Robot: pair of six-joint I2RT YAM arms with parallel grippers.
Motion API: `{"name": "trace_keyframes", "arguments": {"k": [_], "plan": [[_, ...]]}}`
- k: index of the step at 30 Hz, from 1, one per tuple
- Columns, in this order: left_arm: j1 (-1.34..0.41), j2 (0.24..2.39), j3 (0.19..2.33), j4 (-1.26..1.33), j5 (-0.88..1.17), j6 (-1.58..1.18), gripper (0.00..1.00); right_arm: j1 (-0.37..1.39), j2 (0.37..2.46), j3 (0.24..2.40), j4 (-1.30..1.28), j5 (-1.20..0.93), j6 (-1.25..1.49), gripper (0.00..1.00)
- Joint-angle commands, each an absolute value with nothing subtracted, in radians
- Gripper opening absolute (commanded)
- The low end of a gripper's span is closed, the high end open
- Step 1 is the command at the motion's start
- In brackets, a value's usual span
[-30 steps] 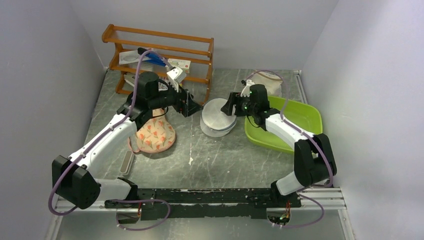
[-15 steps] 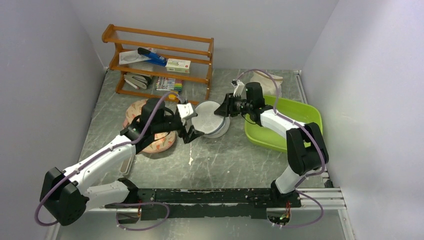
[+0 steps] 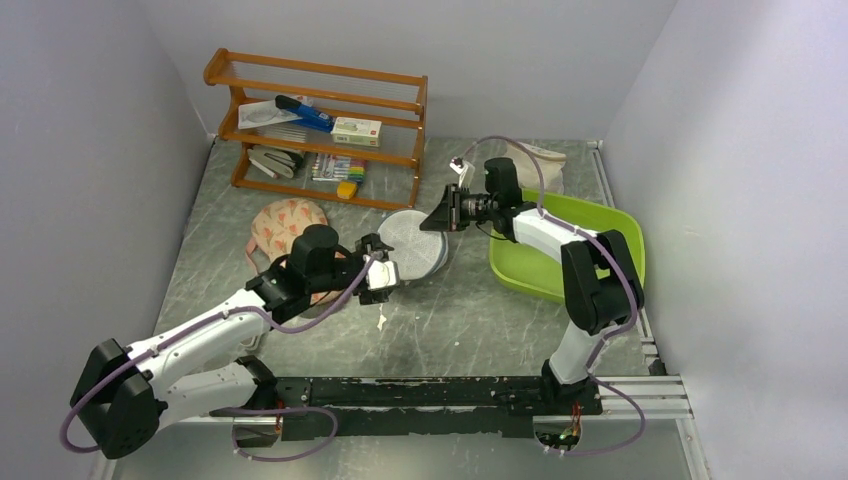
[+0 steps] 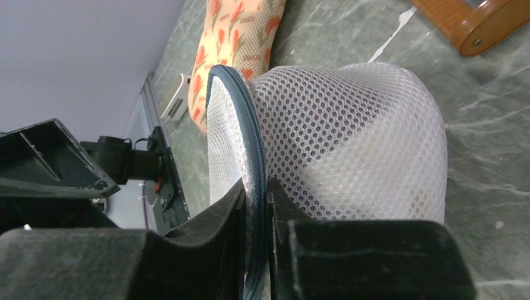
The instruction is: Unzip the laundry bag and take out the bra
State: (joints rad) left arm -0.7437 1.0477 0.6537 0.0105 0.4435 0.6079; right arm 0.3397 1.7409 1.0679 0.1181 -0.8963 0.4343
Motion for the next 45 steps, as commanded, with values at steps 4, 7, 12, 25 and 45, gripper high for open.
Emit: {"name": "trace_keyframes", "arguments": {"k": [4, 7, 12, 25, 45], "plan": [[-0.787, 1.079, 0.622, 0.047, 0.398, 0.746, 0.80, 0.344, 1.790, 1.094, 0.090, -1.000, 0.479, 0.10], [-0.834, 1.124, 0.608, 0.079, 0.366, 0.765, 0.80, 0.344, 1.796, 1.104, 0.092, -1.013, 0.489, 0.09], [-0.857, 1.181, 0.611, 0.088, 0.330, 0.786, 0.76, 0.344, 1.798, 1.095, 0.118, -1.024, 0.508, 0.09], [-0.867, 1.248, 0.606, 0.137, 0.183, 0.859, 0.58, 0.348, 1.816, 1.096, 0.139, -1.039, 0.534, 0.08], [-0.883, 1.253, 0.654, 0.234, 0.338, 0.543, 0.07, 0.342, 1.825, 1.353, -0.379, -0.558, 0.390, 0.73]]}}
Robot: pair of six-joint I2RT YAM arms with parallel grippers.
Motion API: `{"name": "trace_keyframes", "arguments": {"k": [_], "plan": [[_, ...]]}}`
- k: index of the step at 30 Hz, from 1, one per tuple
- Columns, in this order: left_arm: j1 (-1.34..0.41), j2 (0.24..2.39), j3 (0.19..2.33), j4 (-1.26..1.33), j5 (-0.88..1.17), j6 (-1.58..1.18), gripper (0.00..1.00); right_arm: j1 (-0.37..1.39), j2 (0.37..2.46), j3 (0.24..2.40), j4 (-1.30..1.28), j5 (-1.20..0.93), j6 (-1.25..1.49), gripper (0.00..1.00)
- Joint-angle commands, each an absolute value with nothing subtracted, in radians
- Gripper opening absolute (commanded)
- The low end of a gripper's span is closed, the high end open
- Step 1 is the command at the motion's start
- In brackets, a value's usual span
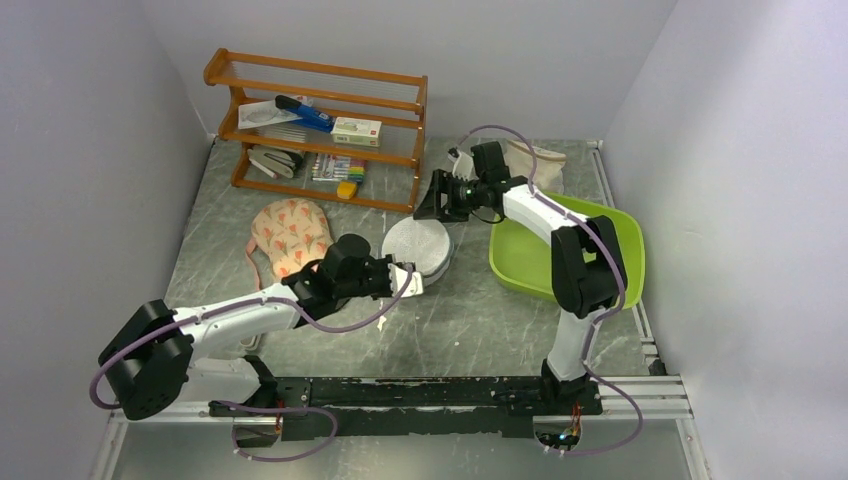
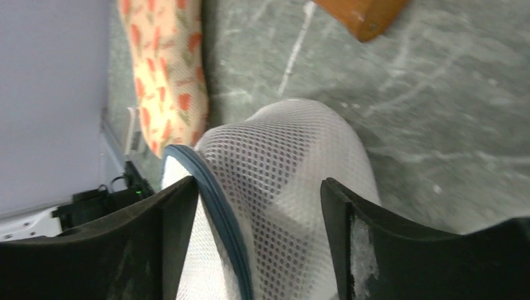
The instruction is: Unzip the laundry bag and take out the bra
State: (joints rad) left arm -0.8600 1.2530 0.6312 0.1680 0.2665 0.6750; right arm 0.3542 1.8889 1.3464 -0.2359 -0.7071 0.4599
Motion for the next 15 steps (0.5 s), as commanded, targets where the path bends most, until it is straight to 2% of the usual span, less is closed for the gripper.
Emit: {"name": "trace_keyframes", "arguments": {"k": [1, 6, 11, 15], "plan": [[-0.883, 1.257, 0.677, 0.217, 0.304, 0.512, 0.07, 0.340, 1.793, 1.337, -0.392, -0.528, 0.356, 0.75], [-0.883, 1.288, 0.847, 0.056, 0.131, 0.390, 0.07, 0.324, 1.557, 1.130, -0.290, -0.391, 0.285, 0.88], [-0.855, 1.292, 0.850, 0.056, 0.155, 0.283, 0.07, 0.247, 1.400, 1.034, -0.287, -0.354, 0.321, 0.93], [-0.845, 1.371, 0.933, -0.029, 0.205, 0.255, 0.07, 0.293, 1.312, 0.979, -0.309, -0.244, 0.273, 0.98]]}}
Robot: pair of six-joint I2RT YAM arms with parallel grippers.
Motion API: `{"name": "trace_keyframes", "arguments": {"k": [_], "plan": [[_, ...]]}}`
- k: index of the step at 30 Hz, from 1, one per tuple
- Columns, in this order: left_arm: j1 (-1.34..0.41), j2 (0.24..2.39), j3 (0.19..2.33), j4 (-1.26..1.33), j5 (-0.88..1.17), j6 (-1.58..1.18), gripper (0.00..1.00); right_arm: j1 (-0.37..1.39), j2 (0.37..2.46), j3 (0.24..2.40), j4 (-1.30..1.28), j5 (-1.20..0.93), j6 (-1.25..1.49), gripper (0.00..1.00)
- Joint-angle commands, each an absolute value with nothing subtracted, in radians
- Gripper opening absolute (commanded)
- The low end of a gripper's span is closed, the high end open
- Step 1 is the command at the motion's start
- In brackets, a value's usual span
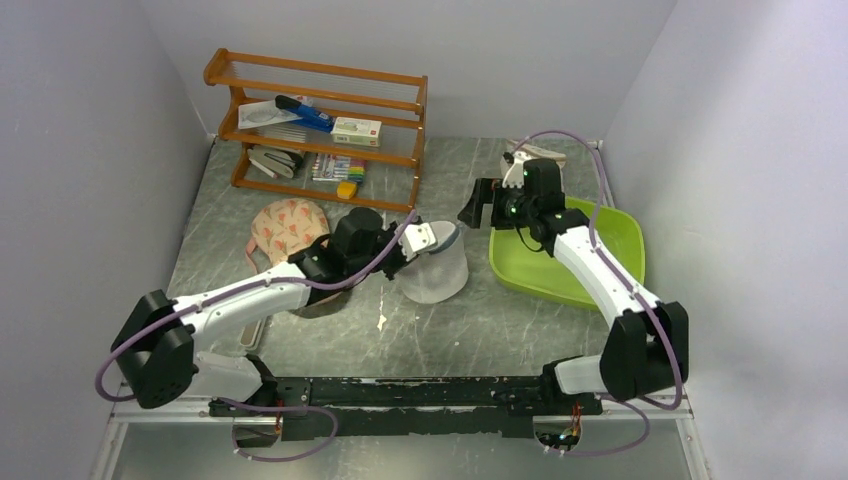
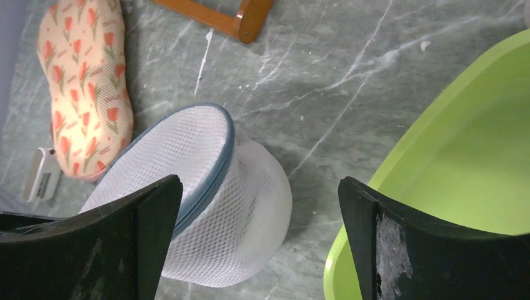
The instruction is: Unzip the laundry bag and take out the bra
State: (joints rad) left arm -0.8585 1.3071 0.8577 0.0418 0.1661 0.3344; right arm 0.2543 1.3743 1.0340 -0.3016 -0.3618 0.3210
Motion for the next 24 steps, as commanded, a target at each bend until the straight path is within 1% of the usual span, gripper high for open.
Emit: {"name": "trace_keyframes", "arguments": {"k": [1, 4, 5, 7, 11, 13, 15, 16, 18, 19, 24], "plan": [[-0.840, 1.390, 0.947, -0.042, 0.225, 0.247, 0.07, 0.296, 1.294, 0.962, -0.299, -0.249, 0.271, 0.97], [-0.832, 1.436, 0.990, -0.079, 0.260, 0.227, 0.07, 0.311, 1.259, 0.943, -0.275, -0.319, 0.272, 0.90], [-0.831, 1.448, 1.002, -0.093, 0.267, 0.224, 0.07, 0.320, 1.256, 0.939, -0.275, -0.346, 0.274, 0.84], [-0.825, 1.470, 1.025, -0.124, 0.286, 0.220, 0.07, 0.338, 1.237, 0.923, -0.280, -0.378, 0.274, 0.74], [-0.808, 1.496, 1.081, -0.179, 0.338, 0.210, 0.07, 0.364, 1.141, 0.848, -0.249, -0.410, 0.310, 0.64], [-0.789, 1.494, 1.102, -0.195, 0.375, 0.183, 0.07, 0.370, 1.102, 0.826, -0.246, -0.424, 0.333, 0.54], [-0.778, 1.490, 1.106, -0.194, 0.390, 0.166, 0.07, 0.393, 1.082, 0.815, -0.236, -0.460, 0.347, 0.47], [-0.777, 1.489, 1.111, -0.201, 0.391, 0.161, 0.07, 0.415, 1.078, 0.811, -0.225, -0.468, 0.356, 0.45], [-0.777, 1.488, 1.119, -0.211, 0.399, 0.150, 0.07, 0.481, 1.078, 0.801, -0.193, -0.452, 0.372, 0.44], [-0.778, 1.488, 1.120, -0.211, 0.405, 0.145, 0.07, 0.543, 1.083, 0.802, -0.182, -0.419, 0.381, 0.44], [-0.777, 1.493, 1.131, -0.226, 0.423, 0.124, 0.07, 0.674, 1.135, 0.808, -0.131, -0.282, 0.428, 0.35]]}}
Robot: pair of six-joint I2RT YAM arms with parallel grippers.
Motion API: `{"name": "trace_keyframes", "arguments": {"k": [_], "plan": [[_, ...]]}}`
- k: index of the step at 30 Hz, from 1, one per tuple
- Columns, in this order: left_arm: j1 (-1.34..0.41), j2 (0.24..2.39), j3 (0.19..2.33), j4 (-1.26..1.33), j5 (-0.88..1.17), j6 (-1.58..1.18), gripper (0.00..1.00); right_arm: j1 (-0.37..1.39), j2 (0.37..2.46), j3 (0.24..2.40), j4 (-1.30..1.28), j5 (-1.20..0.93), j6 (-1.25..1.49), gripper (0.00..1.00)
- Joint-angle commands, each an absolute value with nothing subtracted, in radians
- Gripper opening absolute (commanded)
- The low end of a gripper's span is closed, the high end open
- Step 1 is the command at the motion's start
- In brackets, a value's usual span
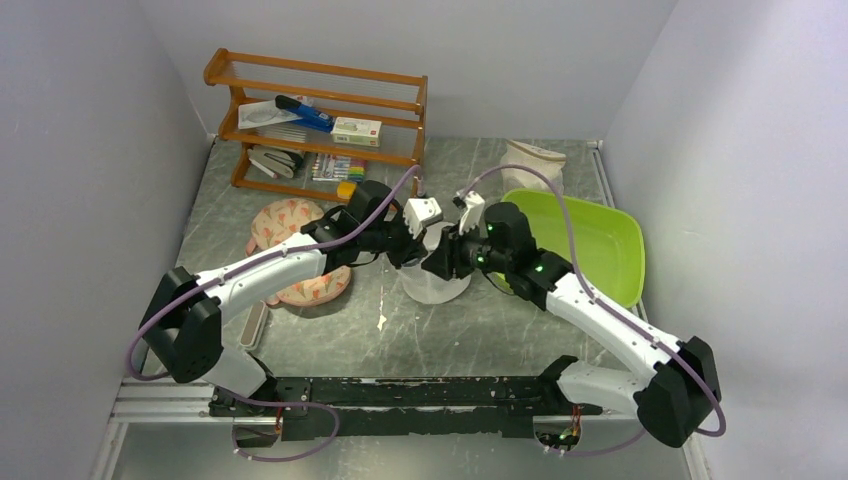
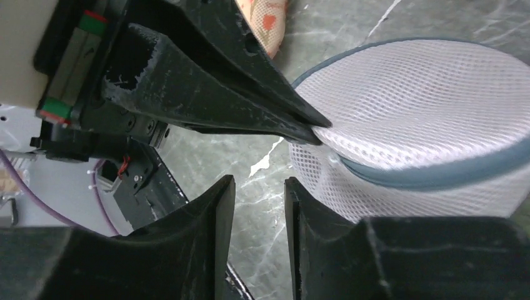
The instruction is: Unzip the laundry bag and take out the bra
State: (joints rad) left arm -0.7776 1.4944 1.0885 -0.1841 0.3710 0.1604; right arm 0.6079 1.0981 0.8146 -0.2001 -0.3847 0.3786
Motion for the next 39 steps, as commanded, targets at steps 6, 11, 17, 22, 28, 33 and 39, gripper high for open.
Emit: {"name": "trace_keyframes", "arguments": {"k": [6, 11, 17, 22, 28, 33, 39], "plan": [[-0.778, 1.483, 1.141, -0.233, 0.424, 0.109, 0.07, 0.753, 1.171, 0.821, -0.166, -0.019, 0.471, 0.23], [-0.778, 1.454, 1.126, -0.217, 0.447, 0.095, 0.07, 0.753, 1.141, 0.770, -0.110, 0.017, 0.496, 0.22], [-0.778, 1.445, 1.127, -0.213, 0.472, 0.084, 0.07, 0.755, 1.154, 0.768, -0.078, 0.077, 0.514, 0.23], [-0.778, 1.451, 1.127, -0.212, 0.481, 0.080, 0.07, 0.754, 1.157, 0.776, -0.073, 0.104, 0.513, 0.26], [-0.778, 1.460, 1.127, -0.212, 0.481, 0.077, 0.07, 0.755, 1.137, 0.785, -0.109, 0.154, 0.481, 0.27], [-0.778, 1.466, 1.132, -0.217, 0.480, 0.075, 0.07, 0.755, 1.114, 0.782, -0.129, 0.174, 0.465, 0.26], [-0.777, 1.467, 1.130, -0.216, 0.481, 0.073, 0.07, 0.755, 1.108, 0.759, -0.094, 0.131, 0.423, 0.25]]}}
